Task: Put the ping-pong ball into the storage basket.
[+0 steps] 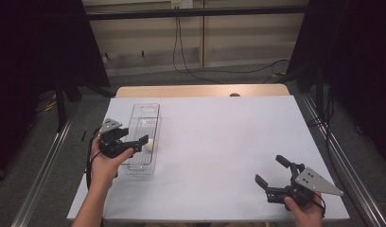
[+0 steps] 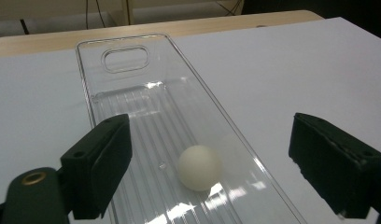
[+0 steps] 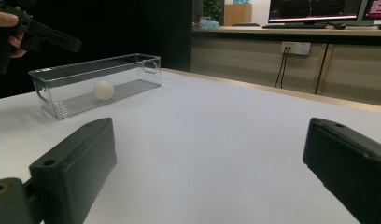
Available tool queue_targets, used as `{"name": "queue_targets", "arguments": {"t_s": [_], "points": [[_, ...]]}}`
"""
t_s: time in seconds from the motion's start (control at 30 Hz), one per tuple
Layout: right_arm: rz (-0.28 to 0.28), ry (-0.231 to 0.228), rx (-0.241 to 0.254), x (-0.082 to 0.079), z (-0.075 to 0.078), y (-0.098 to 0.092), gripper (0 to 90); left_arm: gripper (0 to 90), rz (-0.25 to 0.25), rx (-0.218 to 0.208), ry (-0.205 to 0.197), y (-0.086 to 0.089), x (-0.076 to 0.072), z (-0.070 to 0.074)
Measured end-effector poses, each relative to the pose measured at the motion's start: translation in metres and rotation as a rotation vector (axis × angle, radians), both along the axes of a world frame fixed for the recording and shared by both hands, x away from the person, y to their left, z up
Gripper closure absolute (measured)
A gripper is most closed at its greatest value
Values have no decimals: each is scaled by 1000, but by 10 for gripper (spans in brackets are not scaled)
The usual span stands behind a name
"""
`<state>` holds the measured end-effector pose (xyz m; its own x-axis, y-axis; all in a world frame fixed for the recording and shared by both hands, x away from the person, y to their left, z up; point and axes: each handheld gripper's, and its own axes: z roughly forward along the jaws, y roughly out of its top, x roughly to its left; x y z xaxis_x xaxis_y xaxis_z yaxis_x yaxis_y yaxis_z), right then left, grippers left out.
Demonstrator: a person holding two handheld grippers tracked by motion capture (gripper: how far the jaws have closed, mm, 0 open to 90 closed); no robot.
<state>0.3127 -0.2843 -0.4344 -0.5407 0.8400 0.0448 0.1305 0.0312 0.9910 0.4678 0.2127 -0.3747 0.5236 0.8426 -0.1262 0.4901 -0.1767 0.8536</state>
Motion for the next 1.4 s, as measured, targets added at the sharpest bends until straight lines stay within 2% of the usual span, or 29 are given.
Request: {"name": "queue_targets", "arguments": {"t_s": [0.2,0.27,0.47,0.63,0.7,0.73,0.87,1.03,1.4], "points": [[-9,2,6,0,0,-1,22,78,9,-14,-13,2,-5,1],[-6,2,6,0,0,0,22,67,5,-7,-17,4,-7,0],[-12,4,12,0,0,0,22,37,-7,-28,-40,5,-12,-2],[-11,2,5,0,0,-1,22,33,-14,-32,-56,8,-15,-3],[-7,0,1,-1,0,-1,22,33,-19,-48,-69,9,-17,-3],[-7,1,1,-1,0,-1,22,33,-19,-37,-71,9,-18,-3],[-4,3,5,-1,0,-2,22,33,-19,-37,-86,9,-22,-4],[-6,-1,4,-1,0,-1,22,33,-23,-42,-86,11,-25,-6],[-10,-7,2,-1,1,-2,22,33,-27,-62,-117,18,-35,-10]]}}
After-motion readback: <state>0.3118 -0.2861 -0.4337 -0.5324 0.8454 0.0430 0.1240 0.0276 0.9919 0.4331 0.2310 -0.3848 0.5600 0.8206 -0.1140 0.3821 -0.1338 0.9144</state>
